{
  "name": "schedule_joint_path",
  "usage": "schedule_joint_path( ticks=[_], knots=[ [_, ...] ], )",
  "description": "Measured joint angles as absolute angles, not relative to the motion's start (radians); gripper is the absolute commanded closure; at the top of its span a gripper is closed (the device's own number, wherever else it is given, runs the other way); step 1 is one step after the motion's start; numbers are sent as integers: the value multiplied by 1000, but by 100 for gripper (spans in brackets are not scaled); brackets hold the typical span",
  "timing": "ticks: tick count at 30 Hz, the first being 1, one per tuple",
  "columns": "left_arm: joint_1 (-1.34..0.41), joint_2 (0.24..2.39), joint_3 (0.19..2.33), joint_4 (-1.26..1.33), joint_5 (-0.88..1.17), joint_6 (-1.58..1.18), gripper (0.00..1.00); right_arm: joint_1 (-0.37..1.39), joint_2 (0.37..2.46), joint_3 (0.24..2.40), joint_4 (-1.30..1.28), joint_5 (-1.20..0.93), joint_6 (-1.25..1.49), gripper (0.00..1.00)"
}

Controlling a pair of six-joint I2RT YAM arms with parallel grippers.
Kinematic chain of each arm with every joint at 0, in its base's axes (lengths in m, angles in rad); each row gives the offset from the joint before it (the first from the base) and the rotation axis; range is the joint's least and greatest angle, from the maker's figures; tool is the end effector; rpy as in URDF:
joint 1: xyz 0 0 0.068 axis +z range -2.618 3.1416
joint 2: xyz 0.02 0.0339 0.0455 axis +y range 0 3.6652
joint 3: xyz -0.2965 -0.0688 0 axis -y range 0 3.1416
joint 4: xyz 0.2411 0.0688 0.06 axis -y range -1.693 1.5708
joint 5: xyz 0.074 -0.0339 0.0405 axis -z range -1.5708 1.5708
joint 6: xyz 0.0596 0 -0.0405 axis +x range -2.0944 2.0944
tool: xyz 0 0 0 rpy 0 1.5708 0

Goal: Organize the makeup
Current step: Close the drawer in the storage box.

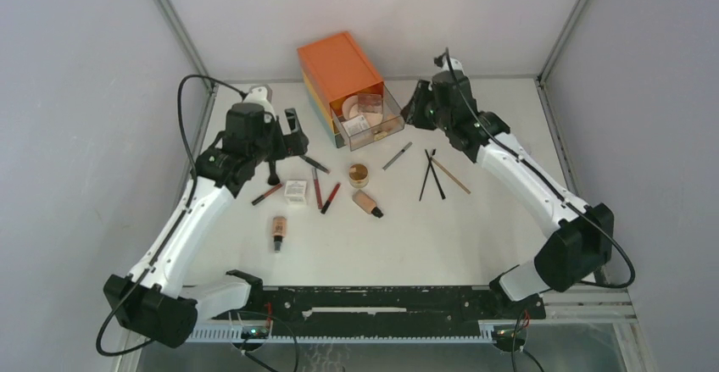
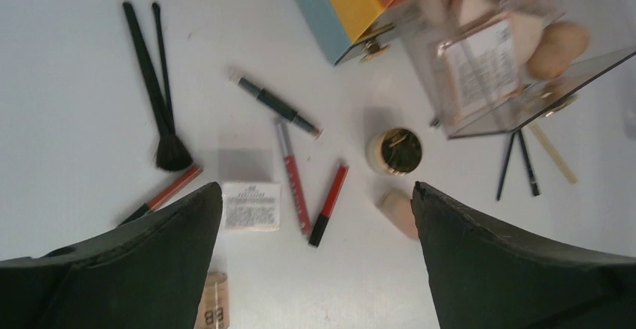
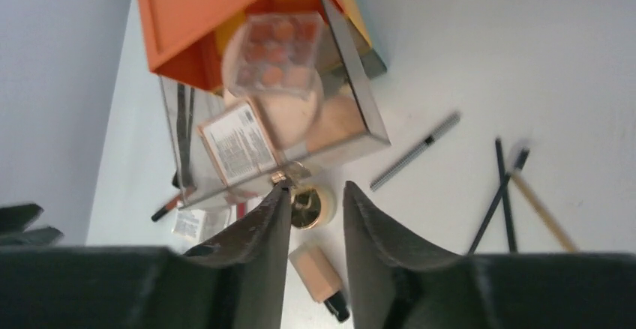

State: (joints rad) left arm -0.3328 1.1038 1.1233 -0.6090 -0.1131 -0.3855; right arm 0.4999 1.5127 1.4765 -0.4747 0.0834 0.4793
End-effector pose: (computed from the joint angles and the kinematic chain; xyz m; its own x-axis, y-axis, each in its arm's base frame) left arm 0.2263 -0.0711 0.3689 -0.5756 -0.1964 -0.7938 0.0210 0.9669 -0.2544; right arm 0.3203 0.1693 0.3955 -0.5716 0.2114 -0.7928 -0.1694 0.9150 0.3661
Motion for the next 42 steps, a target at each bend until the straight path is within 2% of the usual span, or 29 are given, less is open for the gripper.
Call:
schedule_joint_path(
  ticks=[2, 3, 8, 19, 30, 42],
  knots=[
    [-330, 1151, 1187, -607, -97, -387, 0, 491, 1467, 1366, -416, 58, 497, 92],
    [-327, 1179, 1228, -603, -89, -389, 0, 488, 1449, 1310, -390, 48, 508, 99],
    [-302, 1303, 1412, -554, -54, -404, 0, 522, 1460, 1172, -345, 17, 569, 100],
    [-244, 1645, 1743, -524, 15, -429, 0, 570, 1610, 1229, -225, -5, 622, 100],
    [-240, 1860, 1832, -542, 82, -427, 0, 563, 1731, 1386, -199, -12, 637, 100],
    [-240, 1867, 1832, -549, 118, -428, 0, 546, 1996, 1649, -116, -21, 641, 100]
  ],
)
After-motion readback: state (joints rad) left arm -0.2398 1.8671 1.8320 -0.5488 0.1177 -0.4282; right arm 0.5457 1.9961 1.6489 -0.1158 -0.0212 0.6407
